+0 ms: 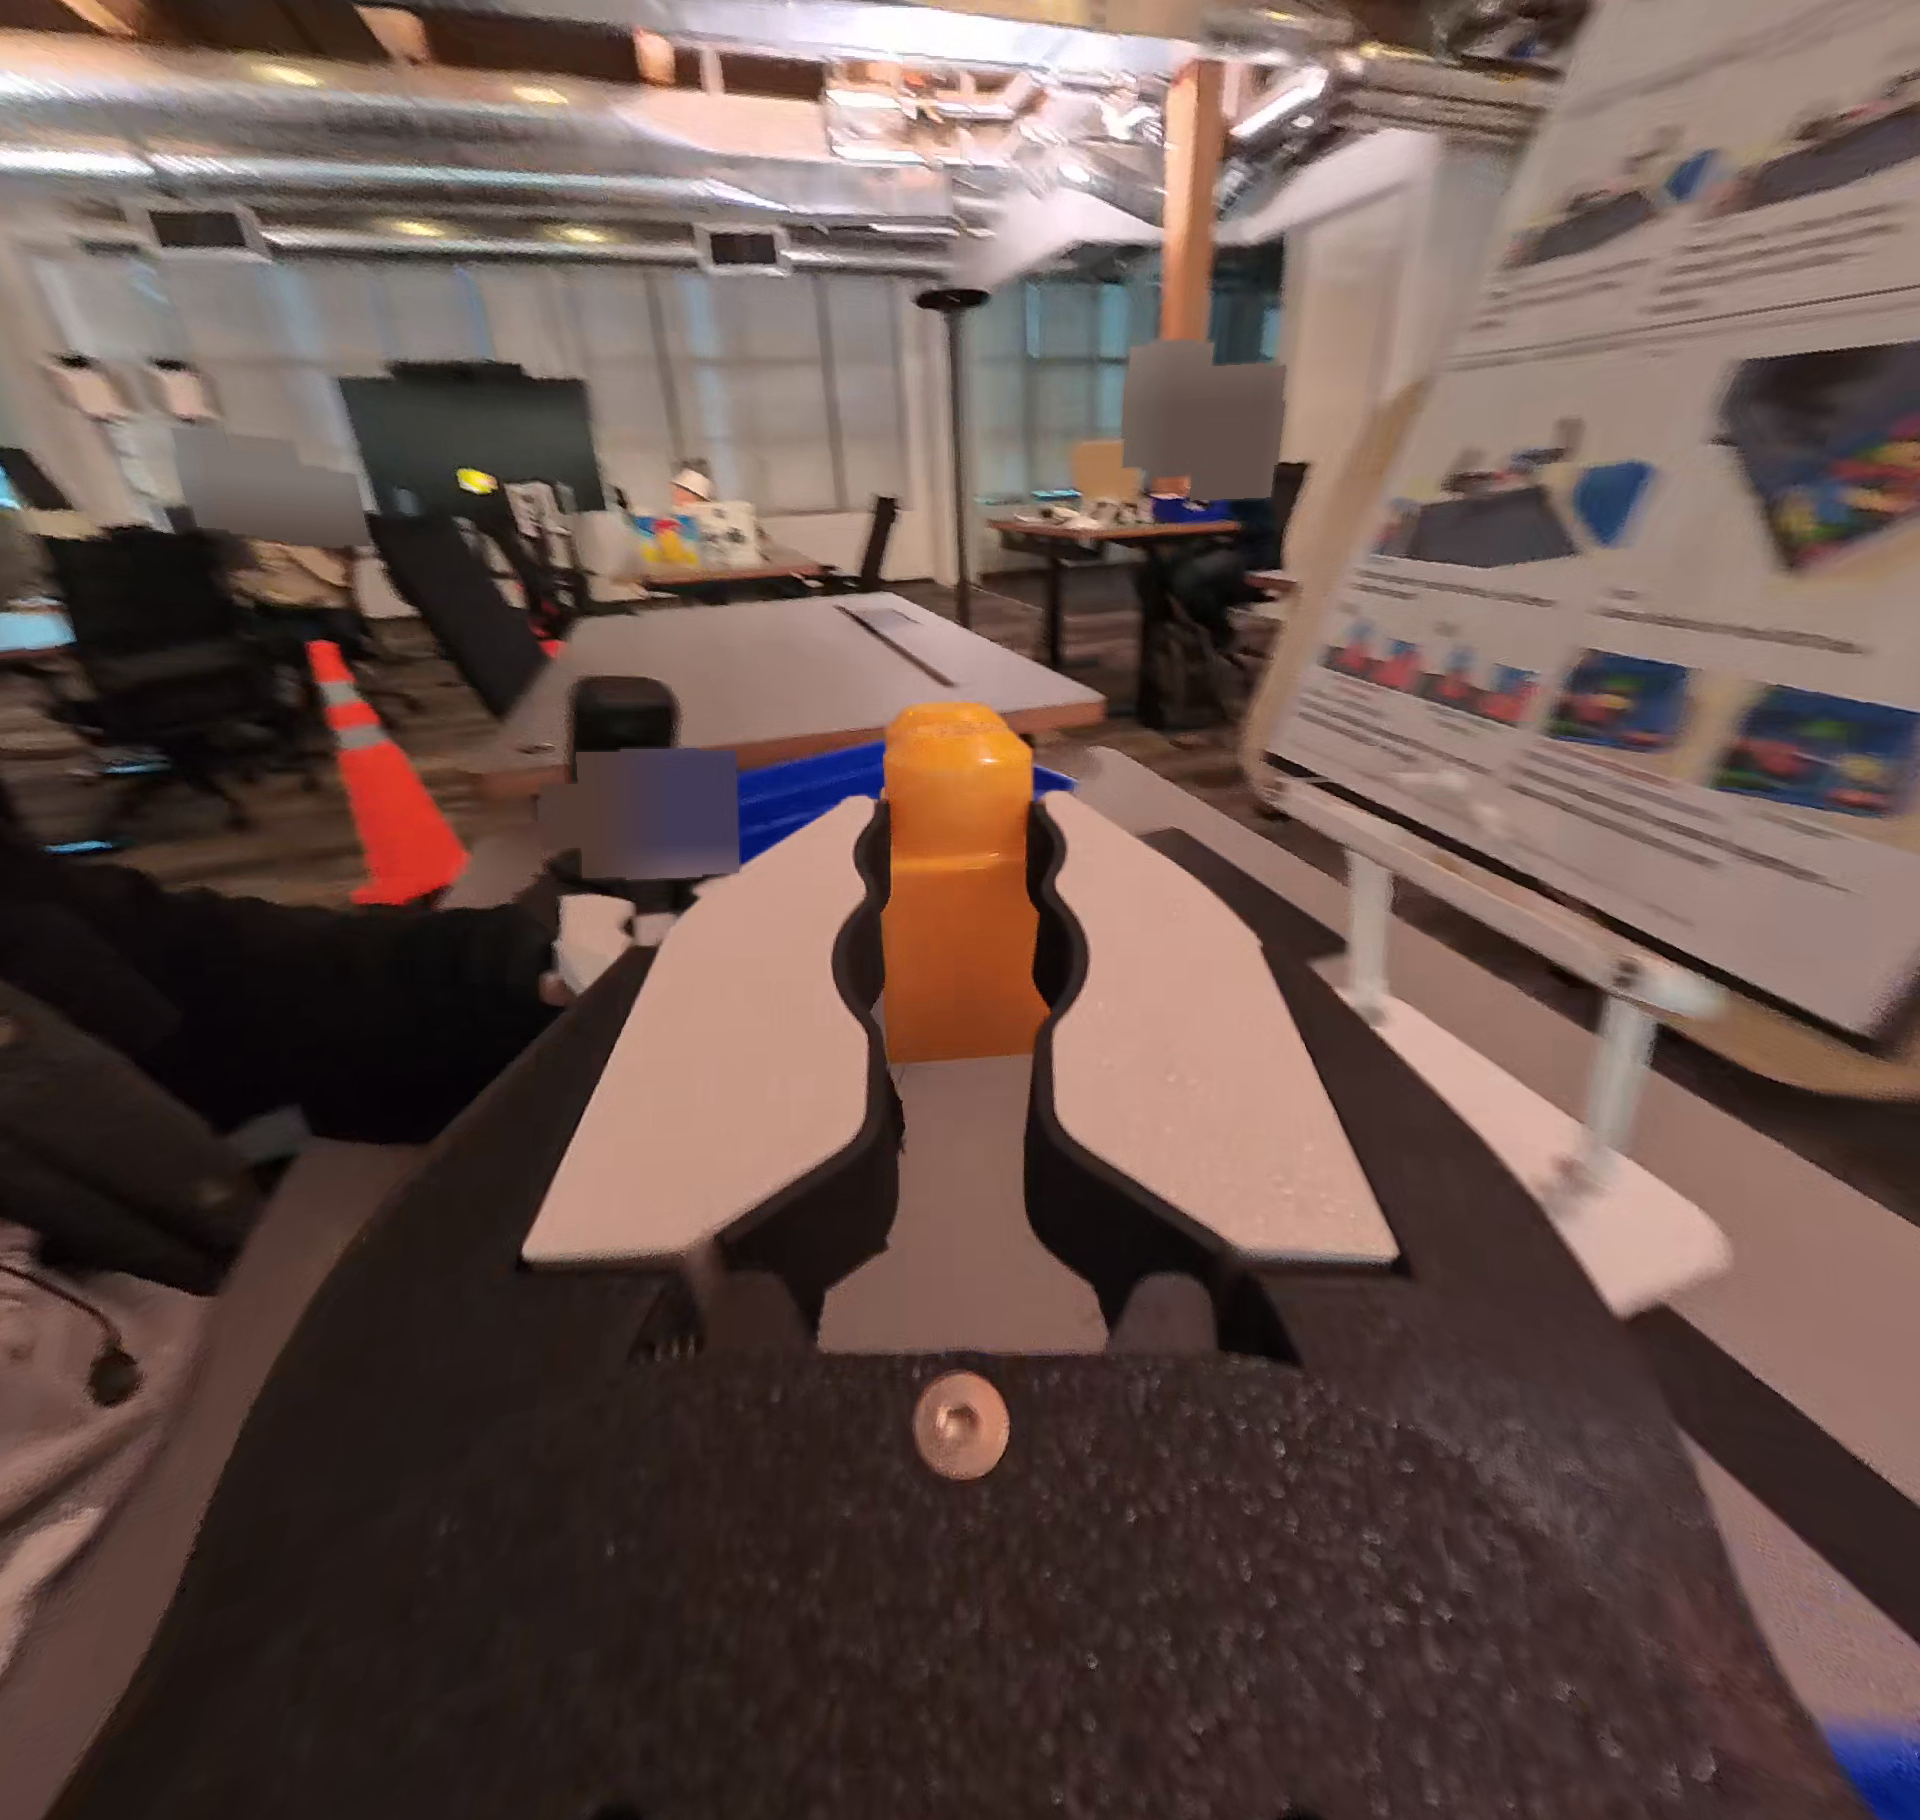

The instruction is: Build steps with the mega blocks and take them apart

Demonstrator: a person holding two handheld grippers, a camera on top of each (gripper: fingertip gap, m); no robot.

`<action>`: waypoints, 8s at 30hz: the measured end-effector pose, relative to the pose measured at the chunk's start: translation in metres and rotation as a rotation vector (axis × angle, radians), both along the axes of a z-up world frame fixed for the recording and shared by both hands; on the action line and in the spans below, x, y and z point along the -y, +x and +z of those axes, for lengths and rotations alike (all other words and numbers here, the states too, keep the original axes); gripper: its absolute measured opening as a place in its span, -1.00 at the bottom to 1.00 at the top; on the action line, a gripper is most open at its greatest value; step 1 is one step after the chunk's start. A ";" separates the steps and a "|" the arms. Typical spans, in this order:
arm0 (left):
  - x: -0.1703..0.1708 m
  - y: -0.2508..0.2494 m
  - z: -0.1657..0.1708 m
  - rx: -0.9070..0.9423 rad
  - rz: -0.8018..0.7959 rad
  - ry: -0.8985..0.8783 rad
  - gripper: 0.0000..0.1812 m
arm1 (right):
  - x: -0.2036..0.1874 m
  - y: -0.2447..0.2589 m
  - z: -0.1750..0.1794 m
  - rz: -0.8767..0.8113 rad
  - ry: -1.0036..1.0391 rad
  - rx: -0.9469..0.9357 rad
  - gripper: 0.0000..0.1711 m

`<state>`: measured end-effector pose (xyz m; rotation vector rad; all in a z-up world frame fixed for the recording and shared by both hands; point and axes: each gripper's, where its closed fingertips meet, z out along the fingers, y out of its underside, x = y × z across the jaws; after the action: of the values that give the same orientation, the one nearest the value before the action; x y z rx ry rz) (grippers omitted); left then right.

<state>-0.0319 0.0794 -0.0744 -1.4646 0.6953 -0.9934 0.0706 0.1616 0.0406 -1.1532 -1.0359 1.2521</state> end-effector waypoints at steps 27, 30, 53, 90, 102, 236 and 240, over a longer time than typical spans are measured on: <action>0.020 0.010 -0.006 -0.203 -0.066 0.107 -0.61 | 0.087 -0.058 -0.114 0.324 0.209 0.606 -0.77; 0.024 0.014 -0.014 -0.267 -0.094 0.112 -0.61 | 0.092 -0.053 -0.126 0.357 0.228 0.704 -0.76; 0.017 0.016 -0.024 -0.322 -0.052 0.100 -0.47 | 0.077 -0.039 -0.108 0.367 0.197 0.794 -0.66; -0.042 -0.073 0.004 -0.150 0.506 0.104 -1.00 | -0.151 0.140 -0.224 -0.216 -0.198 1.408 -0.66; -0.041 -0.063 -0.006 -0.194 0.471 0.105 -1.00 | -0.156 0.142 -0.237 -0.262 -0.179 1.471 -0.64; -0.054 -0.082 -0.016 -0.144 0.525 -0.052 -0.60 | 0.010 -0.105 -0.195 -0.507 0.163 0.592 -0.51; -0.057 -0.064 -0.066 -0.367 0.464 -0.148 -0.60 | 0.001 -0.095 -0.183 -0.530 0.102 0.523 -0.51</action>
<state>-0.0956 0.1365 -0.1405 -1.8571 0.5077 -0.4287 -0.0243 0.1605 -0.1421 -1.5884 -1.0514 0.4824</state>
